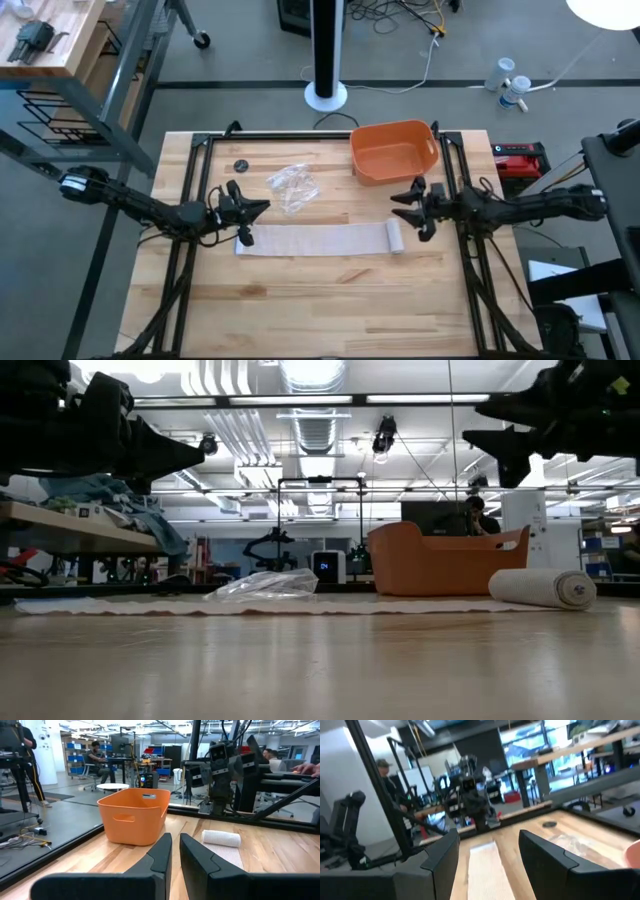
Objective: Roll bandage
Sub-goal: Roll the brown bandage
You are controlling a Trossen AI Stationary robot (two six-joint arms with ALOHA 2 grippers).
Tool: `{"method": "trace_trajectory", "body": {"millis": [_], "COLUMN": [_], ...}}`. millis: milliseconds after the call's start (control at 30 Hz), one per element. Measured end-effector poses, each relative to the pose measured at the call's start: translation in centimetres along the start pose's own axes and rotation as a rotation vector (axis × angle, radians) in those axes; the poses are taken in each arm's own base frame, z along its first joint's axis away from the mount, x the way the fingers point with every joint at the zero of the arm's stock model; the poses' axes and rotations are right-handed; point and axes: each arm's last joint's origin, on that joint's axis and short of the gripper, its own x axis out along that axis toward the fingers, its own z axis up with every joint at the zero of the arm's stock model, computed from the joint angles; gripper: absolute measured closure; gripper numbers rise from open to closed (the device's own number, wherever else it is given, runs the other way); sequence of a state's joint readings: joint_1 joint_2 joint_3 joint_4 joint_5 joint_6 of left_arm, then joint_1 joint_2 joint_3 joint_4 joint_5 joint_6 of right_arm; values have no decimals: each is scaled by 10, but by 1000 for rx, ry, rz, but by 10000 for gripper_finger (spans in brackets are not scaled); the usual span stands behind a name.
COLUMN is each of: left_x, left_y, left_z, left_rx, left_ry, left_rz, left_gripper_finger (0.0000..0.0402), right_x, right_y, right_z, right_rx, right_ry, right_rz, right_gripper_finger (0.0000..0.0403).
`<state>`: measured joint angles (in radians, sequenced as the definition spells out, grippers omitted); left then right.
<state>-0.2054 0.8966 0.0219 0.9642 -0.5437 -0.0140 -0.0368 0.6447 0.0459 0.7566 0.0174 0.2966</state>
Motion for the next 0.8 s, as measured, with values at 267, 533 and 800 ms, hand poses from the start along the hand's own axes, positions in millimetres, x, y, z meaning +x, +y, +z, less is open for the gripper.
{"method": "trace_trajectory", "body": {"millis": [267, 533, 800], "left_x": [0, 0, 0], "left_y": [0, 0, 0], "left_z": [0, 0, -4], "left_rx": [2, -20, -39], "left_ry": [0, 4, 38], "left_rz": [0, -2, -2], "left_gripper_finger": [374, 374, 374], "right_x": [52, 104, 132], "right_y": [8, 14, 11], "right_z": [17, 24, 22], "right_rx": [-61, -118, -194], "right_ry": [70, 284, 603], "right_rz": [-13, 4, -265], "right_gripper_finger": [203, 203, 203]}}
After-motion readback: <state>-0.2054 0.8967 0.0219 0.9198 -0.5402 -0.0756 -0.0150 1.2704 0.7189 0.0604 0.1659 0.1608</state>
